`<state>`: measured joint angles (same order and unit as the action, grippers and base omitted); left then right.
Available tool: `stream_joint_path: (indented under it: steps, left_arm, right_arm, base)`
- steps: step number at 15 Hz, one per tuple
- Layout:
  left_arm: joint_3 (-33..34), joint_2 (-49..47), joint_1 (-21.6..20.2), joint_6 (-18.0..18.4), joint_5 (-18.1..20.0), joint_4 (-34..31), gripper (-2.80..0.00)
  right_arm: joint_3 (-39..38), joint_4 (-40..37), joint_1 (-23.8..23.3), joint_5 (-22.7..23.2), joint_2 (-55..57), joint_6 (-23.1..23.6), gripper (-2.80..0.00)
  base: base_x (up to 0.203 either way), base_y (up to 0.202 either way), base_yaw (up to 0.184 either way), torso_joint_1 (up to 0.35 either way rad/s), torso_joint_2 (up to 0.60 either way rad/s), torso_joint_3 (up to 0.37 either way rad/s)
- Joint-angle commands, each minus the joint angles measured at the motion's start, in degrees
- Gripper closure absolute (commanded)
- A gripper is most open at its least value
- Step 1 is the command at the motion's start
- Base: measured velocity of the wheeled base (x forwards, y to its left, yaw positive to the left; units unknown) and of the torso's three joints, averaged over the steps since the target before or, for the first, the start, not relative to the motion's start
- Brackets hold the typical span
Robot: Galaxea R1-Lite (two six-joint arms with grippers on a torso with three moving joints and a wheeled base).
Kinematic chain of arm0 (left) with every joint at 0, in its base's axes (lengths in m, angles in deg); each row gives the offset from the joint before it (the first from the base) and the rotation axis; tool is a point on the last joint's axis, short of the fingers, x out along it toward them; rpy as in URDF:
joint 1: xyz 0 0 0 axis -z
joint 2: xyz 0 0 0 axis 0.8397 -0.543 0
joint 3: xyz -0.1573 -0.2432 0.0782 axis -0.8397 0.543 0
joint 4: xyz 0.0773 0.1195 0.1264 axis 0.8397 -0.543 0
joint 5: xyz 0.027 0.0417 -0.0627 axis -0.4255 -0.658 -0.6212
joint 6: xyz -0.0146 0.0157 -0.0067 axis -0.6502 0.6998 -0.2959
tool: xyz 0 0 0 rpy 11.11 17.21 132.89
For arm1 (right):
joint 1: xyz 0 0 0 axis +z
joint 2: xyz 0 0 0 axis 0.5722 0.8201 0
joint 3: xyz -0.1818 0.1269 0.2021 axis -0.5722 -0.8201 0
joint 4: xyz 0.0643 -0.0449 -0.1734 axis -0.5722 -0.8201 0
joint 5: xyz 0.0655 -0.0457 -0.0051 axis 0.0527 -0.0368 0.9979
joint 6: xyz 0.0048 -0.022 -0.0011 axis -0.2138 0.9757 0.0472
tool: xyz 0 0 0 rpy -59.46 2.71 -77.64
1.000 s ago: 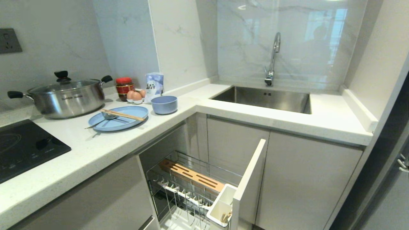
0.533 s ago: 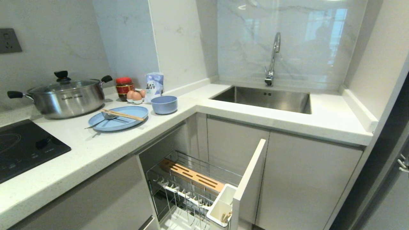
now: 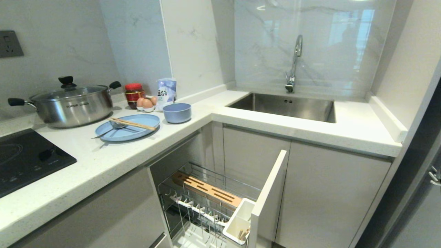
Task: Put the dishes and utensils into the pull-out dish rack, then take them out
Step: Pick up the chopsticks and place it in the cupboard
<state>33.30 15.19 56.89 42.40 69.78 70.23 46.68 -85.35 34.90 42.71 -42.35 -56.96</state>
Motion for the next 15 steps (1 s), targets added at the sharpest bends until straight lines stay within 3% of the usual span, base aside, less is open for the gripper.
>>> stream_joint_path:
  steps: [1, 5, 15]
  left_arm:
    - [0.8, -0.1, 0.0, 0.2, -0.1, 0.9, 0.00]
    - [0.9, -0.1, 0.0, -3.6, -1.3, 1.2, 0.00]
    - [0.8, -0.1, 0.0, -3.6, -1.6, 1.2, 0.00]
  right_arm:
    - [0.0, 0.0, 0.0, 0.1, 0.0, 0.0, 0.00]
    - [0.0, 0.0, 0.0, 0.1, 0.0, 0.0, 0.00]
    - [0.0, 0.0, 0.0, 0.1, 0.0, 0.0, 0.00]
  base:
    - [0.000, 0.000, 0.000, 0.000, 0.00, 0.000]
    - [0.000, 0.000, 0.000, 0.000, 0.00, 0.000]
    - [0.000, 0.000, 0.000, 0.000, 0.00, 0.000]
